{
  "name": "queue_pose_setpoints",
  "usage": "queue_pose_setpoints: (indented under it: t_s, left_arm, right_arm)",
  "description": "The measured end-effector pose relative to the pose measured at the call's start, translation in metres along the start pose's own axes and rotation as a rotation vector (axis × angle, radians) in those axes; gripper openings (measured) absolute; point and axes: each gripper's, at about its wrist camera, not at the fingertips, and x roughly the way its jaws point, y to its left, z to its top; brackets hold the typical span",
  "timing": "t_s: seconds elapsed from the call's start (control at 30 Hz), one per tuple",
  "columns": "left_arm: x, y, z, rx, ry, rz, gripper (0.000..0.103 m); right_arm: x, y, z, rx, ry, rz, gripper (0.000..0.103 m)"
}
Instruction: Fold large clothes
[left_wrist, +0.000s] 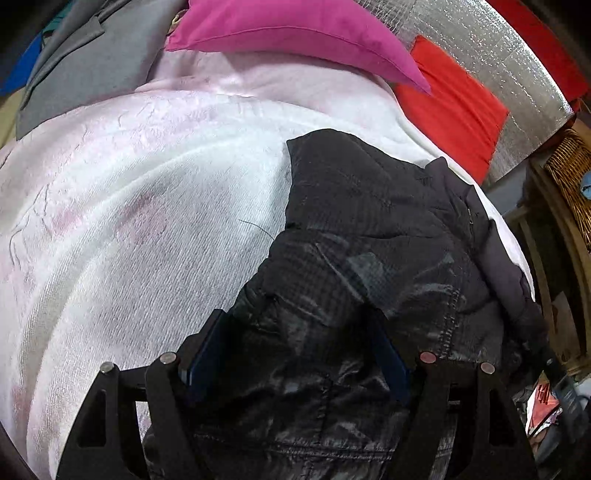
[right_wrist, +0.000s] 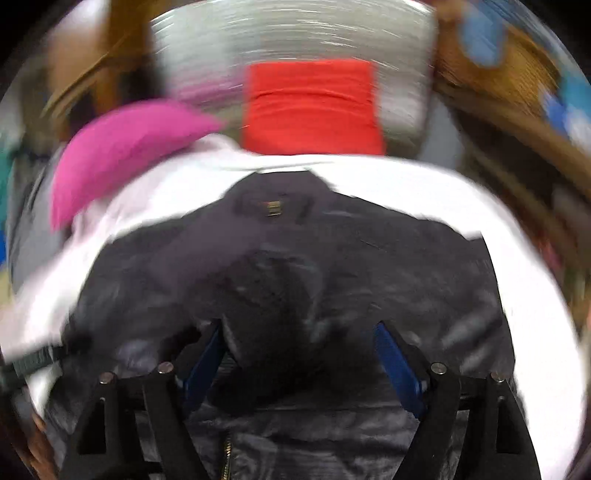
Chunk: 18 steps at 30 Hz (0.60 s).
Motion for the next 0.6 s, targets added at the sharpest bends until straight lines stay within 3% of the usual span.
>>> queue_pose_setpoints:
  t_s: [0.13, 0.27, 0.47, 0.6]
  left_arm:
    - [-0.004, -0.003, -0.004, 0.021, -0.001, 0.017, 0.079]
    - [-0.003, -0.006, -0.003, 0.024, 0.002, 0.026, 0.079]
    - [-0.005, -0.005, -0.001, 0.014, 0.000, 0.019, 0.079]
    - [-0.014, -0.001, 0.002, -0.003, -0.010, -0.022, 0.079]
  right_arm:
    - [0.008, -0.083, -0.015, 0.393, 0.069, 0.123, 0.083]
    - [0.009, -0.132, -0.044, 0.624, 0.124, 0.325, 0.083]
    - [-0.021, -0.176, -0.062, 0.753, 0.044, 0.434, 0.084]
    - [-0.019, -0.195, -0.057, 0.793, 0.051, 0.455, 0.084]
